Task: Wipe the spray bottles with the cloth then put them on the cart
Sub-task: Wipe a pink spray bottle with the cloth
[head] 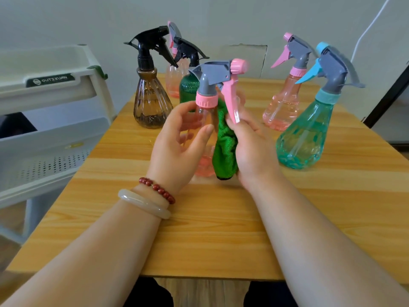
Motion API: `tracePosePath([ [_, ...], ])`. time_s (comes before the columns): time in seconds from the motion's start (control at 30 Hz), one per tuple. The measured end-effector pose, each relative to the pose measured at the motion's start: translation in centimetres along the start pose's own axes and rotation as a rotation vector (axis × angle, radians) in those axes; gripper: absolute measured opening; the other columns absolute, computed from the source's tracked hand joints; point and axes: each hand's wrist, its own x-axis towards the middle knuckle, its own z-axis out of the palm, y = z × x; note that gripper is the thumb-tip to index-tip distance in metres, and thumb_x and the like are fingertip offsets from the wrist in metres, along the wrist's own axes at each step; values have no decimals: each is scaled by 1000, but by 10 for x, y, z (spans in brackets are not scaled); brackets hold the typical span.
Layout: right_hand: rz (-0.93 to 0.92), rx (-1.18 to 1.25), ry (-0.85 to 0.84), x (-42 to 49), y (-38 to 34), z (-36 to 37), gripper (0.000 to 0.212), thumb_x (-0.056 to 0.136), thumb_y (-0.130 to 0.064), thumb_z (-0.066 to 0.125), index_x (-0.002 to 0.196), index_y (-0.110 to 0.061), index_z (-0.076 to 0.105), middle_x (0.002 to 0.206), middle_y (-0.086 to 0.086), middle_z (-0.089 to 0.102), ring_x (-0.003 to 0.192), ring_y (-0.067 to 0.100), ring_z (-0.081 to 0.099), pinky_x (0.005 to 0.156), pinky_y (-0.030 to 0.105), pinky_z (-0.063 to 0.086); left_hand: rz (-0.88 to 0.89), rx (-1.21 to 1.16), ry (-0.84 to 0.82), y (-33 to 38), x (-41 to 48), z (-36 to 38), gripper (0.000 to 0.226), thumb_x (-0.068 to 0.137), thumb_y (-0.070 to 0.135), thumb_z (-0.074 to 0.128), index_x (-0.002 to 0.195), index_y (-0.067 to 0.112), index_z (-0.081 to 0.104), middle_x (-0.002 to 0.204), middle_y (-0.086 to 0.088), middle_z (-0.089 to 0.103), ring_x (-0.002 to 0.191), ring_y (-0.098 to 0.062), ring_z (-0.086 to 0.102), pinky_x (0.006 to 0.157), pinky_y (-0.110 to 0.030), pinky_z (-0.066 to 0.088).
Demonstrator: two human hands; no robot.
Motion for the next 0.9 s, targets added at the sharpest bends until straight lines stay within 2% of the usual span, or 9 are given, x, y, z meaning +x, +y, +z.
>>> tracePosePath([
  [0.13, 171, -216, 52, 1, 2, -3, 47, 101, -12, 44, 72, -38, 71, 67, -20, 68, 65, -3, 61, 62, 18, 44, 5, -22, 18, 3, -1, 0, 28, 96, 16, 61, 120, 29, 51, 104, 18, 61, 100, 8, 60, 86, -11, 47],
  [0.27, 104, 38, 80, 2, -4, 3, 52, 100, -6, 43, 78, -38, 77, 91, -11, 75, 89, 7, 69, 72, 23, 51, 28, -14, 10, 2, 1, 1, 34, 98, 17, 60, 117, 43, 47, 110, 22, 60, 105, 10, 58, 90, -8, 45],
  [0.33, 11, 157, 90, 3, -8, 6, 54, 100, -4, 42, 82, -40, 77, 95, -11, 75, 95, 8, 69, 78, 25, 53, 32, -19, -19, -1, 1, 2, 33, 97, 19, 59, 125, 35, 50, 115, 21, 60, 110, 7, 59, 94, -12, 46],
  [0.43, -103, 82, 35, 3, -10, 7, 49, 100, -5, 42, 93, -43, 73, 99, -18, 73, 103, 4, 66, 89, 25, 49, 25, -19, -52, -2, 0, 2, 37, 99, 17, 58, 135, 18, 51, 120, 17, 61, 113, 5, 59, 96, -13, 46],
  [0.5, -73, -32, 27, 2, -9, 2, 49, 100, -5, 42, 90, -45, 70, 88, -24, 71, 87, -4, 65, 80, 16, 49, 20, -23, -60, -1, 0, 2, 40, 99, 17, 58, 138, 13, 51, 123, 12, 62, 114, 4, 59, 96, -13, 46],
  [0.57, -16, -198, 87, 2, -8, -5, 50, 99, -6, 43, 79, -44, 69, 66, -24, 65, 62, -1, 56, 59, 11, 45, 19, -4, -66, 0, 0, 1, 43, 99, 20, 57, 141, 12, 50, 123, 11, 62, 113, 4, 59, 95, -13, 46],
  [0.67, 64, -328, 130, 1, -5, -7, 45, 98, -7, 43, 79, -39, 69, 59, -23, 63, 54, -1, 53, 48, 8, 41, 10, 24, -75, 0, 1, 1, 43, 99, 23, 55, 141, 15, 50, 122, 14, 62, 113, 7, 58, 94, -12, 46],
  [0.83, -127, -60, 91, 2, -9, 0, 47, 101, -4, 42, 95, -42, 69, 93, -25, 72, 98, -3, 66, 82, 15, 49, -7, -1, -82, 0, 0, 3, 43, 100, 18, 55, 143, 14, 49, 124, 16, 62, 117, 7, 56, 98, -13, 45],
  [0.9, -147, -17, 52, 1, -11, 2, 45, 102, -2, 40, 100, -39, 65, 90, -30, 70, 99, -9, 63, 82, 11, 48, -13, -18, -89, 1, -1, 3, 42, 101, 16, 54, 142, 16, 47, 123, 20, 60, 117, 10, 55, 96, -10, 43],
])
